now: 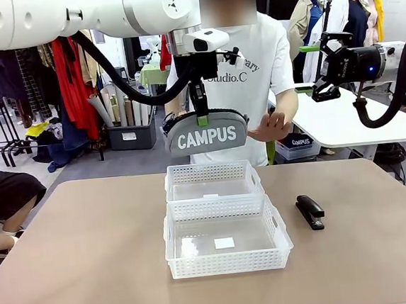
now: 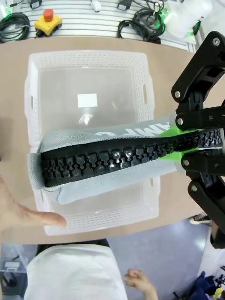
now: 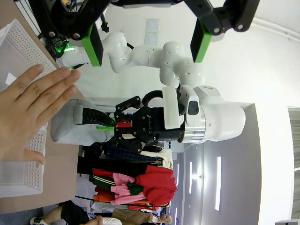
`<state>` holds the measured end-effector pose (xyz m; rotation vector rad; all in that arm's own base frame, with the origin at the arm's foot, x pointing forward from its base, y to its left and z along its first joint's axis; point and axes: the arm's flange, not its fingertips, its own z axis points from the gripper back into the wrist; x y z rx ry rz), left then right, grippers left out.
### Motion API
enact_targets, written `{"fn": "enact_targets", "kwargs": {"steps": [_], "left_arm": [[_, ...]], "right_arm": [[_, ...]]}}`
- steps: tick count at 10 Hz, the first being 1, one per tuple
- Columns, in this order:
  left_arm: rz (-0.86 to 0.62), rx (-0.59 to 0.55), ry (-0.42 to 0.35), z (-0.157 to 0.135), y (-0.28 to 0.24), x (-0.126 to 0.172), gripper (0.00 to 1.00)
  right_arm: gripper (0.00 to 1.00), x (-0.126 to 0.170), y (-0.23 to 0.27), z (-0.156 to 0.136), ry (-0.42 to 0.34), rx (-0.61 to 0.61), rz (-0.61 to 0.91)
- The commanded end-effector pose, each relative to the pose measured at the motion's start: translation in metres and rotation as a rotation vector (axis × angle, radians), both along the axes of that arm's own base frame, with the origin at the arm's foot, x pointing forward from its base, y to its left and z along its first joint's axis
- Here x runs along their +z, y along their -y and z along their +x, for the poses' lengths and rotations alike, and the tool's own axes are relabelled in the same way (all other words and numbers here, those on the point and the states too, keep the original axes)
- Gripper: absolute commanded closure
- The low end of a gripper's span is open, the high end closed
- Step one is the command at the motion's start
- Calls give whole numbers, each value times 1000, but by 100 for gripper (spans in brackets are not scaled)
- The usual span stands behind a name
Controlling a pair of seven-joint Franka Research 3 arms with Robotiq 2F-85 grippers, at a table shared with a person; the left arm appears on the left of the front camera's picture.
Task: Distribute items into two baskets.
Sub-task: Move the picked Pencil pouch towards the Organizing basket indicated by the person, stopping as directed, then place the picked Pencil pouch into the Organizing basket as instructed by the person.
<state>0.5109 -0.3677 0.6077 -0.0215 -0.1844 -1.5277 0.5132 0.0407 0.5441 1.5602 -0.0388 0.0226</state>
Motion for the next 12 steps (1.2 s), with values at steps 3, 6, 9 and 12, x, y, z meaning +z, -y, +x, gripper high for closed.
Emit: {"fn": "enact_targets", "kwargs": {"steps": [3, 6, 9, 12], "left_arm": [[0, 0, 0, 0, 0, 0, 100], [0, 0, 0, 0, 0, 0, 100], [0, 0, 0, 0, 0, 0, 100], [0, 0, 0, 0, 0, 0, 100]], "right_arm": [[0, 2, 0, 0, 4, -1, 0], [0, 2, 0, 0, 4, -1, 0], [0, 2, 0, 0, 4, -1, 0], [0, 2, 0, 0, 4, -1, 0]]}}
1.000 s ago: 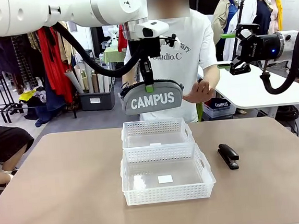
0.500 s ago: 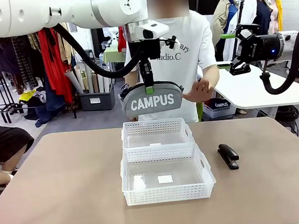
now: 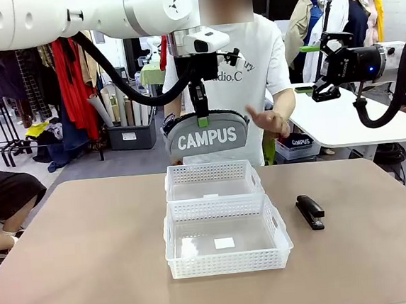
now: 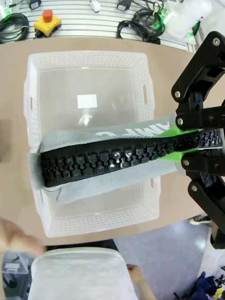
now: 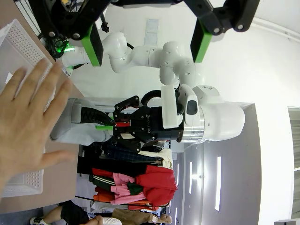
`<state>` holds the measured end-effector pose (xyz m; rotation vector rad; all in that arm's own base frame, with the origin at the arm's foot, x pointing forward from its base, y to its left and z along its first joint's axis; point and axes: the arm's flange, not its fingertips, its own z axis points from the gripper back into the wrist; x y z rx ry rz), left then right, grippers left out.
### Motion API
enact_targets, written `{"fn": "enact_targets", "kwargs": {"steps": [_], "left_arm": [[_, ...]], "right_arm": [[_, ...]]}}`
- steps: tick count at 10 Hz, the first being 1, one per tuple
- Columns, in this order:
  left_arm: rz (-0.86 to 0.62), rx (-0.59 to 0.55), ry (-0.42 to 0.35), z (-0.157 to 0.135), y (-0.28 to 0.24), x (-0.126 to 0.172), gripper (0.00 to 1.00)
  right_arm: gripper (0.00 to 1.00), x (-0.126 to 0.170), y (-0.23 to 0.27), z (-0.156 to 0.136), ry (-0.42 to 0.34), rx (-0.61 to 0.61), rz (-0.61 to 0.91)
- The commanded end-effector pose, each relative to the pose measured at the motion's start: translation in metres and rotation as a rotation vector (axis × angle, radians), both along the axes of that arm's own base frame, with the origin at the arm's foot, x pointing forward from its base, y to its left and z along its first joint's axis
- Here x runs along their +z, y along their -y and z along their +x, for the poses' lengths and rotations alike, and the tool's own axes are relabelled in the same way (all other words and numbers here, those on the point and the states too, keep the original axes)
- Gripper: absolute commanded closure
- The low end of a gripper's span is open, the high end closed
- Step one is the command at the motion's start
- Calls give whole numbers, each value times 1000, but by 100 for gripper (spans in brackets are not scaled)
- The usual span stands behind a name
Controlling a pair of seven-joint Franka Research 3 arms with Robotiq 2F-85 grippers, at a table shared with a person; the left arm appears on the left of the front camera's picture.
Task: Distribute items into two baskets.
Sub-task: Place the picked Pencil pouch into the Organizing basket as instructed by the person.
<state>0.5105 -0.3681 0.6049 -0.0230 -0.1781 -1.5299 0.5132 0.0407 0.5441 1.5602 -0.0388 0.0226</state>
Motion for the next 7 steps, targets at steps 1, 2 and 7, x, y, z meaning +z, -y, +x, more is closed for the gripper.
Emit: {"fn": "enact_targets", "kwargs": {"steps": [1, 2, 7], "left_arm": [[-3, 2, 5, 0, 0, 3, 100], [-3, 2, 5, 0, 0, 3, 100], [-3, 2, 5, 0, 0, 3, 100]], "right_arm": [[0, 2, 0, 0, 4, -1, 0], [0, 2, 0, 0, 4, -1, 0], [0, 2, 0, 0, 4, -1, 0]]}}
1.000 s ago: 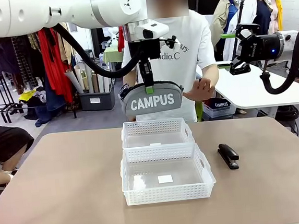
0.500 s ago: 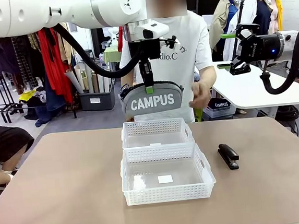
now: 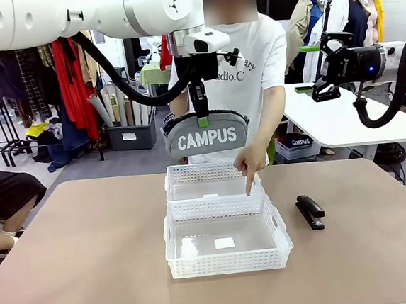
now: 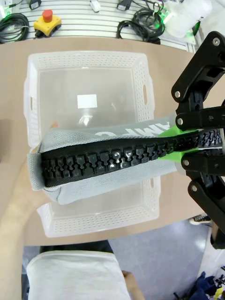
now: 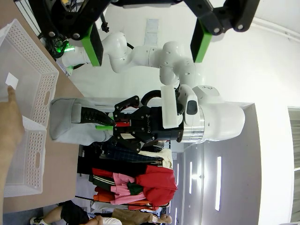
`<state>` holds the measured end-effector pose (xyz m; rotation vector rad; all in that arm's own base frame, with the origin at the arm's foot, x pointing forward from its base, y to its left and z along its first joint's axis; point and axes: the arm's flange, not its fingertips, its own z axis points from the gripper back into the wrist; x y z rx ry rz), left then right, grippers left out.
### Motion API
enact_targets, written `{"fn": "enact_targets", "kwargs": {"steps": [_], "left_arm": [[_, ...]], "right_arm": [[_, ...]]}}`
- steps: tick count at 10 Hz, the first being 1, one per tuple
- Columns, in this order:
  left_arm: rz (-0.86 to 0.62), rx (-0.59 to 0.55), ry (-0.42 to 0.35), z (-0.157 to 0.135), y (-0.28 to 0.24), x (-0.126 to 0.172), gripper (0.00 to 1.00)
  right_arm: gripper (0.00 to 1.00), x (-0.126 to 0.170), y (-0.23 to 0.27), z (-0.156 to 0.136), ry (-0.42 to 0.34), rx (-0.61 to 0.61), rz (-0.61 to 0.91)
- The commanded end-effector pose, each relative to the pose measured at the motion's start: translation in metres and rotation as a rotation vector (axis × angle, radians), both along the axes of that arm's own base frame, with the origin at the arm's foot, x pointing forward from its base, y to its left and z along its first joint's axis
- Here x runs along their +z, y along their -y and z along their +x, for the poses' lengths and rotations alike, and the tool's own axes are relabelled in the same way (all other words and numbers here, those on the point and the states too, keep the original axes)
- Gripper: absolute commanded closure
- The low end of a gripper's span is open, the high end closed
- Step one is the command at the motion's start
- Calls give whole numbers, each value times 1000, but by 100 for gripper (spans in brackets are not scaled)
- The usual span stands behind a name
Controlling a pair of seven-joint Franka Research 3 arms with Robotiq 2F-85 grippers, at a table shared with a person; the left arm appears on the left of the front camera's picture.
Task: Distribute items into two baskets.
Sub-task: Place the picked Pencil pouch into the Organizing basket as instructed by the person.
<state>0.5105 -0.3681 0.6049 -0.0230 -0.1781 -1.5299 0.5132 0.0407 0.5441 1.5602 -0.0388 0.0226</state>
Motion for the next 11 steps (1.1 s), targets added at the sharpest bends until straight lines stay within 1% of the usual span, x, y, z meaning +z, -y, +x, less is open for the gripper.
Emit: {"fn": "enact_targets", "kwargs": {"steps": [1, 6, 7, 8, 9, 10, 11], "left_arm": [[-3, 2, 5, 0, 0, 3, 100], [-2, 3, -6, -3, -2, 1, 100], [-7, -16, -11, -8, -3, 3, 100], [-13, -62, -18, -16, -1, 3, 100], [-7, -66, -45, -24, -3, 2, 100], [-1, -49, -60, -30, -1, -5, 100], [9, -54, -77, -36, -1, -13, 100]], "right_arm": [[0, 2, 0, 0, 4, -1, 0], [0, 2, 0, 0, 4, -1, 0], [0, 2, 0, 0, 4, -1, 0], [0, 2, 0, 0, 4, -1, 0], [0, 2, 0, 0, 4, -1, 0], [0, 2, 0, 0, 4, -1, 0], [0, 2, 0, 0, 4, -1, 0]]}}
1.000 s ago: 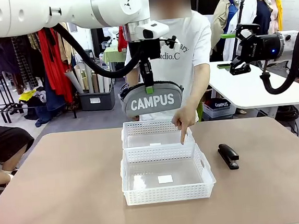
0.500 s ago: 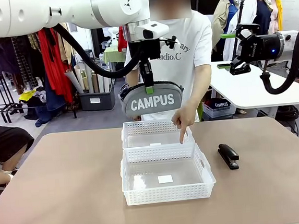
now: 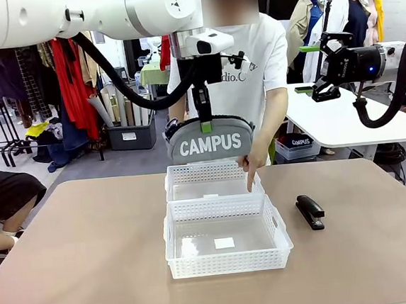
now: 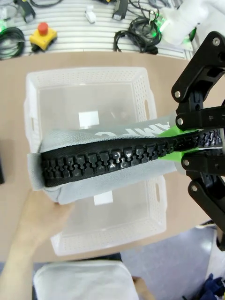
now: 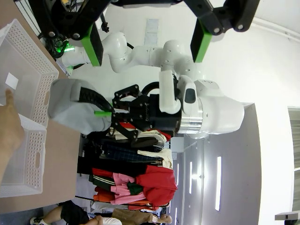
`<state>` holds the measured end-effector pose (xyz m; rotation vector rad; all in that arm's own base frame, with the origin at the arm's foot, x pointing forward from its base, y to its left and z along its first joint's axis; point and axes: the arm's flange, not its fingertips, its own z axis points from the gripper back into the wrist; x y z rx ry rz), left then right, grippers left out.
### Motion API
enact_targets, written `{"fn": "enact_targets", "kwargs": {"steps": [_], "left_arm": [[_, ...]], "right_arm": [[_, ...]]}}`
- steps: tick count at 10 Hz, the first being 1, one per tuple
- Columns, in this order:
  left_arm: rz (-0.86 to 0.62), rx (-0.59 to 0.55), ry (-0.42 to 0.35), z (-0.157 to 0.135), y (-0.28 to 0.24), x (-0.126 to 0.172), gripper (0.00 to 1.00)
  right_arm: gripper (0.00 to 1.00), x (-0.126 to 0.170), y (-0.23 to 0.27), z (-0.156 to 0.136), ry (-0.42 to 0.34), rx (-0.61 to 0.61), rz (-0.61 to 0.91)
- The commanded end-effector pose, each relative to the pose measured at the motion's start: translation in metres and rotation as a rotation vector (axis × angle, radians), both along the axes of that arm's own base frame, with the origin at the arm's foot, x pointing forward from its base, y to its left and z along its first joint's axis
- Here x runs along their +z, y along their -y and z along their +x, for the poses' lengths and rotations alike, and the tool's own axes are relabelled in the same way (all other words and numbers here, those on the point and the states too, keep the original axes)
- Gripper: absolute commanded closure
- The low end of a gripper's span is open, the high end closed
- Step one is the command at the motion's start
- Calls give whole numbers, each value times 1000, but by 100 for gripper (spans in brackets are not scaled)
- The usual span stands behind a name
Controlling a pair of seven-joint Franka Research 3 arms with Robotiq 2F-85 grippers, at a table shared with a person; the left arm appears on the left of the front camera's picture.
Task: Distribute items into two baskets.
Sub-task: Place the picked Pencil pouch into the Organizing basket as instructed by the person.
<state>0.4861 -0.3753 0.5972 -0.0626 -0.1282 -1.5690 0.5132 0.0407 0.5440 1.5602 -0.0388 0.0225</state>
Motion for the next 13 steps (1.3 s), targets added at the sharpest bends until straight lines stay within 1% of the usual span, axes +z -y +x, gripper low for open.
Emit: {"fn": "enact_targets", "kwargs": {"steps": [1, 3, 7, 9, 11, 12, 13], "left_arm": [[1, -16, -32, -19, -6, -15, 100], [-12, -29, -34, -32, 3, -34, 100], [13, -16, 5, -49, 21, -82, 100], [28, -28, -16, -52, 28, -100, 100], [12, -22, -13, -49, 29, -103, 100], [37, -45, 10, -42, 25, -91, 100], [21, -40, -40, -45, 33, -105, 100]], "right_arm": [[0, 2, 0, 0, 4, -1, 0], [0, 2, 0, 0, 4, -1, 0], [0, 2, 0, 0, 4, -1, 0], [0, 2, 0, 0, 4, -1, 0], [0, 2, 0, 0, 4, -1, 0], [0, 2, 0, 0, 4, -1, 0], [0, 2, 0, 0, 4, -1, 0]]}}
